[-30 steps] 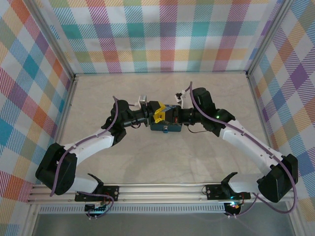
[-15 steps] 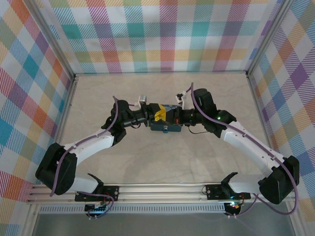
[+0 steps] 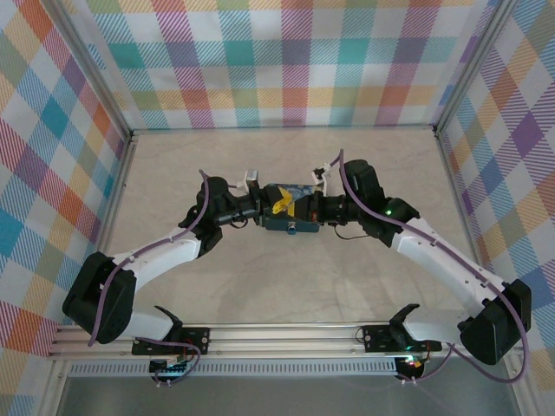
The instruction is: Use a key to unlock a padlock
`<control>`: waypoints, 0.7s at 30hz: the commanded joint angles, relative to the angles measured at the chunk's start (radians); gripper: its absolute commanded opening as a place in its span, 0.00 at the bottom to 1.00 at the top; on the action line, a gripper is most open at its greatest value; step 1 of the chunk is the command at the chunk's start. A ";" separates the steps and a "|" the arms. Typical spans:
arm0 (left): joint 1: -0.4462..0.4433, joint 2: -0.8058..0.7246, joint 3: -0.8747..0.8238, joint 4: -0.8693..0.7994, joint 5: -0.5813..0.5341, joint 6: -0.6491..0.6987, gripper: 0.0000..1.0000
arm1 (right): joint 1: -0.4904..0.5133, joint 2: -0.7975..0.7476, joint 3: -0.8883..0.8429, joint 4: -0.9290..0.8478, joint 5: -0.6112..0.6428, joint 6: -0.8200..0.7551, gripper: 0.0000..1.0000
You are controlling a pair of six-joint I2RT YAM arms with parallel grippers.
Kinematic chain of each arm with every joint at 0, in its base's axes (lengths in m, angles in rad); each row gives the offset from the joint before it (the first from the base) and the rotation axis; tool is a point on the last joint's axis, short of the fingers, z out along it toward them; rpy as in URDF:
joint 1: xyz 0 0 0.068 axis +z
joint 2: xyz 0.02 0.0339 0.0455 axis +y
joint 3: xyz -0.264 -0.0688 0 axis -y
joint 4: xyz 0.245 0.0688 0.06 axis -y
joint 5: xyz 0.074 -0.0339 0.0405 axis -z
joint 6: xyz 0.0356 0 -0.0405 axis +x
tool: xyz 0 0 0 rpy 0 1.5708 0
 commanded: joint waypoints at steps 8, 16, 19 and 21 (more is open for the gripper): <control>0.008 -0.138 0.216 -0.667 -0.130 0.566 0.00 | 0.001 -0.199 -0.137 -0.014 0.188 -0.039 0.53; -0.006 -0.154 0.343 -0.808 -0.159 0.810 0.00 | 0.001 -0.271 -0.282 0.283 0.149 0.001 0.53; -0.018 -0.161 0.366 -0.805 -0.156 0.856 0.00 | 0.001 -0.262 -0.328 0.443 0.115 0.020 0.52; -0.031 -0.164 0.377 -0.800 -0.159 0.879 0.00 | 0.003 -0.251 -0.356 0.552 0.101 0.037 0.51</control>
